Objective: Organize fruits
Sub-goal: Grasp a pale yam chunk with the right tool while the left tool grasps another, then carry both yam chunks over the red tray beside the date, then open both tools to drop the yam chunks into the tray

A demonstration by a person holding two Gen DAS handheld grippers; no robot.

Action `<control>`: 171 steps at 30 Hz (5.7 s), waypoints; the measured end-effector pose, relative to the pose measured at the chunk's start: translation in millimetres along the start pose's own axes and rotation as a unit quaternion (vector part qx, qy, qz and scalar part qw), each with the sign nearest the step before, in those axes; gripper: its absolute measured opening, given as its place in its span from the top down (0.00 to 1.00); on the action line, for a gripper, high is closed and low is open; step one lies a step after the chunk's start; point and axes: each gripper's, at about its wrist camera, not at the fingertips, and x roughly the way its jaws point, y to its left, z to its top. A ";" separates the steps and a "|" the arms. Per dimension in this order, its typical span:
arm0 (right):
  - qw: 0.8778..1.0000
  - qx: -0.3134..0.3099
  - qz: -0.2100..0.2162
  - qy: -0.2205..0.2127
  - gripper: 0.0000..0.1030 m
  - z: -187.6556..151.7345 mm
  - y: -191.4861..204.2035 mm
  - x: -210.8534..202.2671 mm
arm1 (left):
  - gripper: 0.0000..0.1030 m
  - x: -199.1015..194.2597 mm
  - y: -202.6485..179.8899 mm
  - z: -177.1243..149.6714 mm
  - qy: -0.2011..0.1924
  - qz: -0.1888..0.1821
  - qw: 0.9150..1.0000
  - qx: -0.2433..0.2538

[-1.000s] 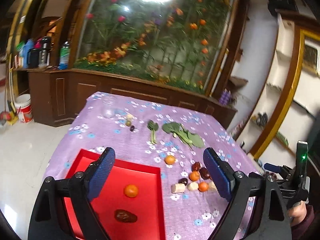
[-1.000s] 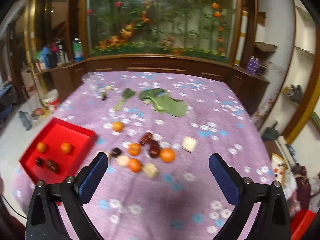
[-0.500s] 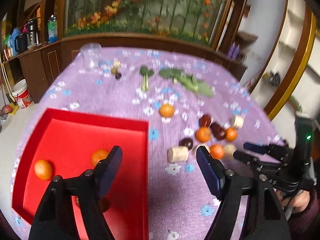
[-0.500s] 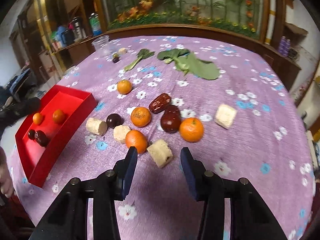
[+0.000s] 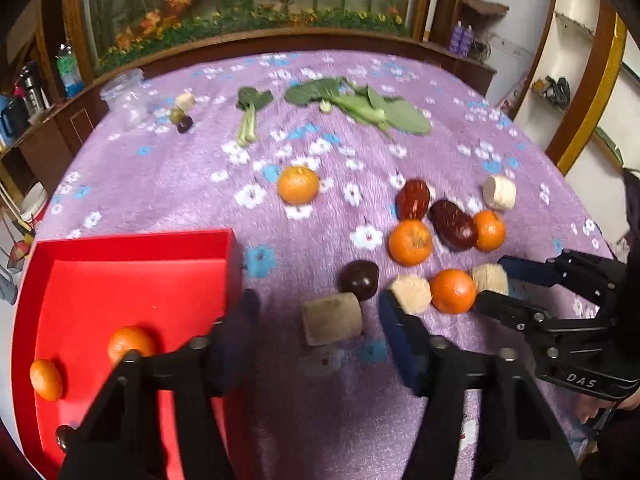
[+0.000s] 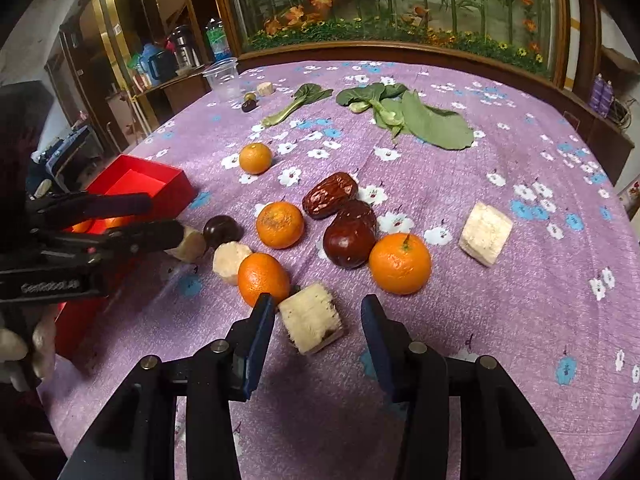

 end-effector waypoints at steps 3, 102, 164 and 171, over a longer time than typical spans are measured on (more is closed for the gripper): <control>1.000 0.000 0.002 0.004 0.53 -2.9 -1.5 0.9 | 0.57 5.0 -3.6 -1.5 0.014 -0.011 1.000 0.001; 0.981 -0.170 0.093 0.028 0.70 18.5 249.8 24.9 | 0.70 -112.6 161.4 -115.3 -0.057 0.073 0.980 -0.175; 0.991 -0.104 0.076 -0.026 0.53 -2.4 188.2 -28.0 | 0.31 -148.0 80.2 -96.1 -0.088 0.103 0.983 -0.125; 0.995 -0.069 0.067 -0.035 0.52 -6.2 154.2 -35.5 | 0.31 -138.5 57.3 -86.7 -0.079 0.103 0.987 -0.100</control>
